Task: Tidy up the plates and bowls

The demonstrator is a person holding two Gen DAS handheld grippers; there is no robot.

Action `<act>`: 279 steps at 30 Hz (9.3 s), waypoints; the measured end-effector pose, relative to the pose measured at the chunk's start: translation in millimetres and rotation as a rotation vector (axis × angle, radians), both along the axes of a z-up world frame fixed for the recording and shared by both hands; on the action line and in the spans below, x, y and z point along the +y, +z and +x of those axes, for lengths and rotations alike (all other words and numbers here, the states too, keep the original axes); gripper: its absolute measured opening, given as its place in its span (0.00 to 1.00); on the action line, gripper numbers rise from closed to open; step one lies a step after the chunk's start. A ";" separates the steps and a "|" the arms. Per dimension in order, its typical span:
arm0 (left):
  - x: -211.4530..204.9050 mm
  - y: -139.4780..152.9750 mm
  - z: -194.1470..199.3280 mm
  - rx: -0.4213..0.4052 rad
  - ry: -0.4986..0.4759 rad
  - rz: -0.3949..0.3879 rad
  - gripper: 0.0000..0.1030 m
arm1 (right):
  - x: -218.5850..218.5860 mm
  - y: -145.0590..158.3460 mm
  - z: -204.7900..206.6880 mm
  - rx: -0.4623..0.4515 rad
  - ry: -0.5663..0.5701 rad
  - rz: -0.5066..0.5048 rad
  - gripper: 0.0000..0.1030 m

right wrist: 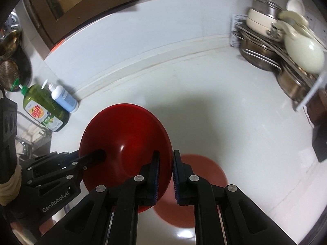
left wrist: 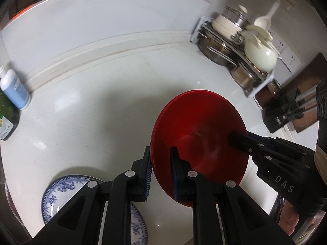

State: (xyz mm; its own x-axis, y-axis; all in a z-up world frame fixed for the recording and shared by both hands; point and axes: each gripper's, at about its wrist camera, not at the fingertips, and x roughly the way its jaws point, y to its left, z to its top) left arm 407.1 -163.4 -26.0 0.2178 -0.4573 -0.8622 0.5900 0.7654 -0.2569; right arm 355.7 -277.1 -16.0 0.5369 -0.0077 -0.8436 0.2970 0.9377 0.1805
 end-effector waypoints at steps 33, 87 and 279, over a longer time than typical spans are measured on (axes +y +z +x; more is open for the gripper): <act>-56.4 -61.5 -37.8 0.091 -0.091 0.125 0.18 | -55.1 -69.8 -48.6 0.125 -0.109 0.080 0.13; -37.5 -67.3 -42.2 -0.091 -0.057 0.186 0.66 | -54.2 -83.3 -55.0 0.100 -0.186 0.069 0.35; 182.8 48.8 -461.0 -0.689 0.699 0.099 1.00 | 106.6 11.9 -399.9 -0.518 0.311 -0.223 0.85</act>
